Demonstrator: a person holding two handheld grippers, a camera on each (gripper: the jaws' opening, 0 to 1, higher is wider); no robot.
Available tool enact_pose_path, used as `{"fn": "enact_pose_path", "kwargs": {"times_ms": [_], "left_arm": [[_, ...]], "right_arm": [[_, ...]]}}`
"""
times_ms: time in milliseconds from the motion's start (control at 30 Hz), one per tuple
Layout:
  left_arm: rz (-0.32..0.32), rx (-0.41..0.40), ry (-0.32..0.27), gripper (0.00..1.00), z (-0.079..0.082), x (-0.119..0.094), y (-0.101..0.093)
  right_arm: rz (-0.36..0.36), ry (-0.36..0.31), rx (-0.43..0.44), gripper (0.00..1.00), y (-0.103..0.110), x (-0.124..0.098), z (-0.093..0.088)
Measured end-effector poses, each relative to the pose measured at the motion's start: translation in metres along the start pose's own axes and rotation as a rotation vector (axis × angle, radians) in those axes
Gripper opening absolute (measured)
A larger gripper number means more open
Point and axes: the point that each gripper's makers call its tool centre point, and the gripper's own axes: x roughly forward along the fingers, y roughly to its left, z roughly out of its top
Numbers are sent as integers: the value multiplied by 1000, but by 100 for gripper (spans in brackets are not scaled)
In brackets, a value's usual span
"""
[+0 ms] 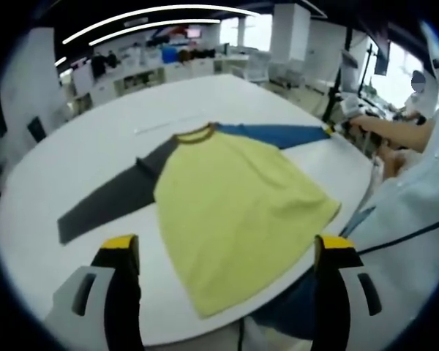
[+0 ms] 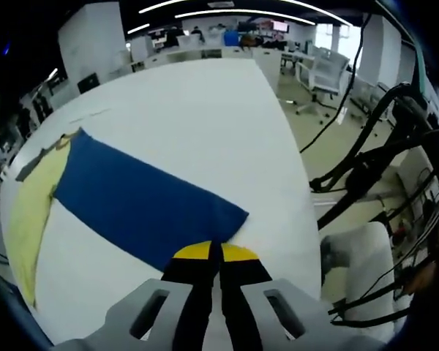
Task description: Fold the garment on the visible template until the final outline fits inside the template.
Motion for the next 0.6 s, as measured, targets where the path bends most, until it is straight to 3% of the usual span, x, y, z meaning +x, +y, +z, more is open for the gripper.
{"fn": "enact_pose_path", "kwargs": {"times_ms": [100,233,400,600], "left_arm": [[-1,-2,-2,95,-1,-1,-1],[0,-4,0,95,-3,-3,0],[1,-2,-2,95,-4,-6,1],[3,1,-16,95,-3,-10,4]], "right_arm": [[-4,6,-5,3,-2,1,1],[-12,3,-1,3,11,-9,-1],[-31,18,1,3,-3,0,-1],[-39,33,-5,3,-4,-2,0]]}}
